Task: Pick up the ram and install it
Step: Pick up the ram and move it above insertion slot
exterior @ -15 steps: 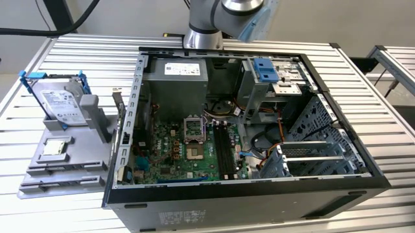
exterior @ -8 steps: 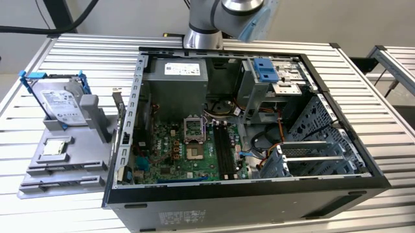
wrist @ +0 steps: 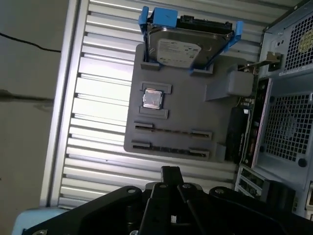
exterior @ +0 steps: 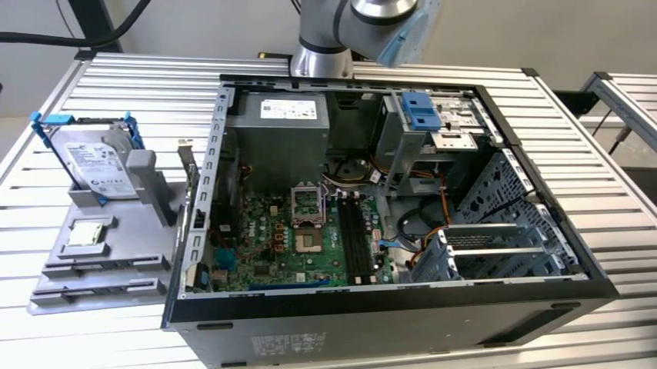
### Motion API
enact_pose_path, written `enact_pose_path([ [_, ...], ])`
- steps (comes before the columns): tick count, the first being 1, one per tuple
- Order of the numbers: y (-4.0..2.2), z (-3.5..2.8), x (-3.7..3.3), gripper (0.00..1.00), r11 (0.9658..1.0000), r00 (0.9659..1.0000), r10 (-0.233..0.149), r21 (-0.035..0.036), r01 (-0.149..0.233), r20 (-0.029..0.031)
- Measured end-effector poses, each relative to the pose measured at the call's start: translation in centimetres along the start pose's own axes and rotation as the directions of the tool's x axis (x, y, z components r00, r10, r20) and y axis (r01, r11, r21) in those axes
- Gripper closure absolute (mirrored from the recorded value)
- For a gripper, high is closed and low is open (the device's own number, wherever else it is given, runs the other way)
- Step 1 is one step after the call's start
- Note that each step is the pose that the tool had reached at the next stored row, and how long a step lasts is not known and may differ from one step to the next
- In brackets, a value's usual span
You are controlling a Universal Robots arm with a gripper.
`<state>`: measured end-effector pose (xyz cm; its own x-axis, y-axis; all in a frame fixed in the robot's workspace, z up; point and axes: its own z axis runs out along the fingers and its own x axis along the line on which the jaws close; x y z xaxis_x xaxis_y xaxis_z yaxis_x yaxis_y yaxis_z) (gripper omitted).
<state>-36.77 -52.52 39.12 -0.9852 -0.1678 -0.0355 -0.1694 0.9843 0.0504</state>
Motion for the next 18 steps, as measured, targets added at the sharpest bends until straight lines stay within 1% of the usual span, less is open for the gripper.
enact_pose_path([
  [2,0.00,0.00,0.00,1.00,0.9997,0.9997,-0.025,-0.0009,0.025,-0.0012],
  [4,0.00,-0.01,0.00,1.00,0.9985,0.9985,-0.055,-0.0019,0.055,-0.0028],
  [5,0.01,-0.01,0.01,1.00,0.9976,0.9976,-0.069,-0.0025,0.069,-0.0035],
  [8,0.01,-0.01,0.02,1.00,0.9936,0.9936,-0.113,-0.0042,0.113,-0.0056],
  [11,0.01,-0.01,0.02,1.00,0.9882,0.9881,-0.153,-0.0060,0.153,-0.0074],
  [14,0.00,0.00,0.03,1.00,0.9817,0.9817,-0.190,-0.0077,0.190,-0.0088],
  [17,0.00,0.01,0.03,1.00,0.9740,0.9740,-0.226,-0.0094,0.226,-0.0103],
  [18,0.01,-0.01,0.03,1.00,0.9708,0.9708,-0.240,-0.0099,0.240,-0.0111],
])
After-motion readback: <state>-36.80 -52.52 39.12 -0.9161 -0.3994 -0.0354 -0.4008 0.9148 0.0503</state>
